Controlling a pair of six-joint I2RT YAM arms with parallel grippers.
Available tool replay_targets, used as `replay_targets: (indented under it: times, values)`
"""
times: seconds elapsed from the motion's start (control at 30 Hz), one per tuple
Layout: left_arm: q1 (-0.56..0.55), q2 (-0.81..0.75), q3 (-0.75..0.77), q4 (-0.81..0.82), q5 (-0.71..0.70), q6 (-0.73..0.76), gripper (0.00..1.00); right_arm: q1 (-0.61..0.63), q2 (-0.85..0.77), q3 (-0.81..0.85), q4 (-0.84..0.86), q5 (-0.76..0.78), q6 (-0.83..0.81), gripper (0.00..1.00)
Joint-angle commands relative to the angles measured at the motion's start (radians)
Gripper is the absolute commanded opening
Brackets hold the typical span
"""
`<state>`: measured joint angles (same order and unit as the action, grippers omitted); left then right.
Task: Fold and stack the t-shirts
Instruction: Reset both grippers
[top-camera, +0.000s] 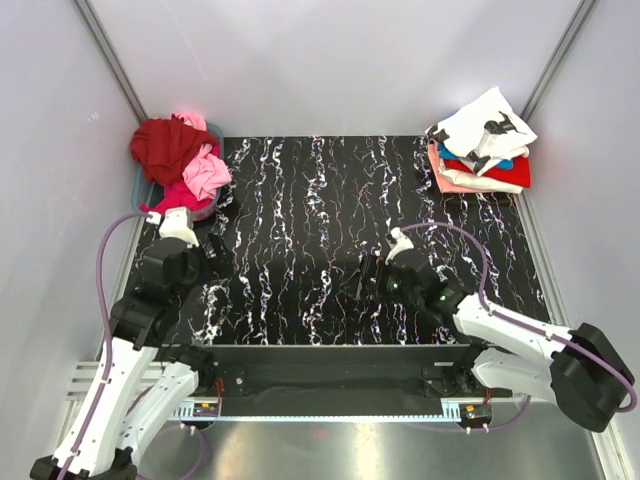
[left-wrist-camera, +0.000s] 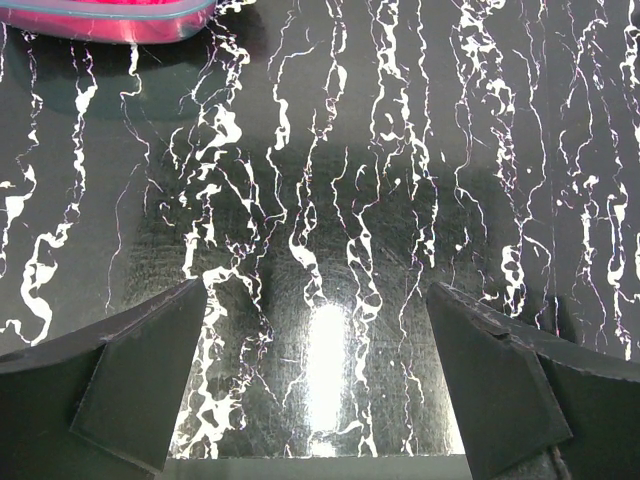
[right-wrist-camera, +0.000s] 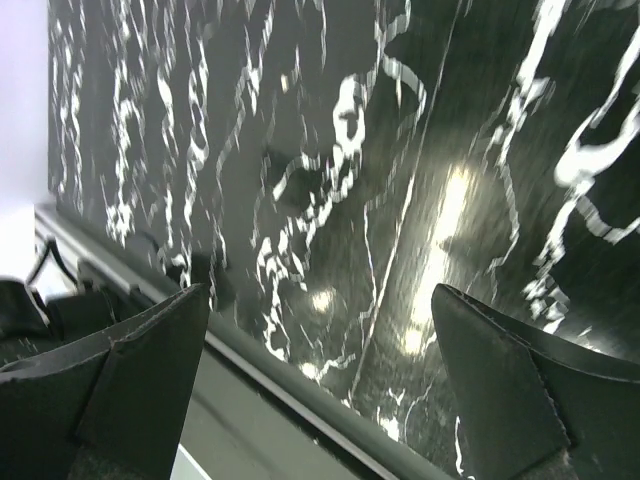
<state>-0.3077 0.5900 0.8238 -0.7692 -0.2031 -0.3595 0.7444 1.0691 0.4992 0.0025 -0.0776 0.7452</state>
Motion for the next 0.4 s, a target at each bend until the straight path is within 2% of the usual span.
replay_targets:
  times: [0.0,0.37]
  values:
    - [0.004,-0.013,0.0,0.025,-0.033,-0.006,0.99,0.026,0.01,-0.033,0.241,0.027,0.049,1.0]
    - [0.004,-0.002,0.003,0.024,-0.038,-0.007,0.99,0.033,0.081,-0.024,0.303,0.024,0.02,1.0]
